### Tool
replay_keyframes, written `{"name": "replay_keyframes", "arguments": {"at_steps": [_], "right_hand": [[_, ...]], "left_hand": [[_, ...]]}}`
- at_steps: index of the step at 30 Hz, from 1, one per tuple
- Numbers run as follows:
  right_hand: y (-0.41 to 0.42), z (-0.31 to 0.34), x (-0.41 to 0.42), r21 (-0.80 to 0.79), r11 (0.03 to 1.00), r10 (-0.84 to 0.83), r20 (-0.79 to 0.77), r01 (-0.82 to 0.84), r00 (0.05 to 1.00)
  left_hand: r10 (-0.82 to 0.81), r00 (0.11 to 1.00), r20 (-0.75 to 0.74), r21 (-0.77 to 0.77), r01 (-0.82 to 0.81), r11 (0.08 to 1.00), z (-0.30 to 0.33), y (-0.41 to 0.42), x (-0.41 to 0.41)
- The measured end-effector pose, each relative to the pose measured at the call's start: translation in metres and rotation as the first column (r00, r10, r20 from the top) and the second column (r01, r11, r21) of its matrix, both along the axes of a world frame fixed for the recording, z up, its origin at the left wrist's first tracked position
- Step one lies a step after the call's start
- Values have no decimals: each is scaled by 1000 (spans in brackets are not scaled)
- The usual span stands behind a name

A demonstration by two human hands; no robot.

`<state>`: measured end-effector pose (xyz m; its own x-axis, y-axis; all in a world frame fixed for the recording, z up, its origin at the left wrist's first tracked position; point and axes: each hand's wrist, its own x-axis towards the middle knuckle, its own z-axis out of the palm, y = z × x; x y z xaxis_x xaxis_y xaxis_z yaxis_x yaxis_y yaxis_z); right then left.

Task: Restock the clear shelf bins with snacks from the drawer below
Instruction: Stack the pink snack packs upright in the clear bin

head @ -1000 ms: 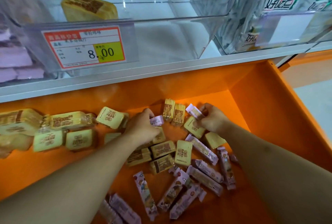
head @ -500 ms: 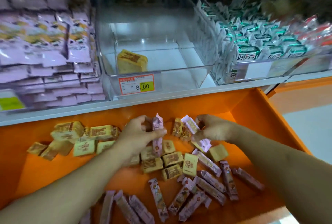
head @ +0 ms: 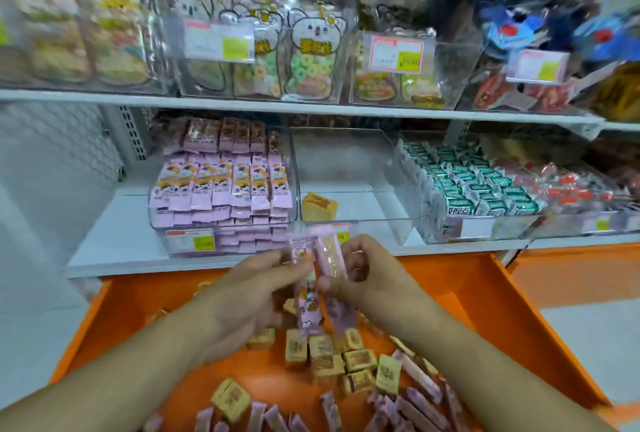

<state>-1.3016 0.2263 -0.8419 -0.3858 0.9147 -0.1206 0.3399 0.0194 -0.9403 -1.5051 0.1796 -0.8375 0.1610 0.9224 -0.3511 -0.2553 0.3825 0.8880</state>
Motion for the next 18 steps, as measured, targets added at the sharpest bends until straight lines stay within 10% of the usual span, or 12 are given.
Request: {"name": "replay_keyframes", "arguments": {"at_steps": [11, 18], "right_hand": [[-6, 33, -56, 63, 998, -13, -191, 25, 981], [18, 35, -84, -276, 960, -162, -432, 41, 887]], "left_hand": [[72, 980, -185, 117, -50, 992, 48, -13, -53], [194, 956, -221, 152, -163, 975, 49, -1, -66]]}}
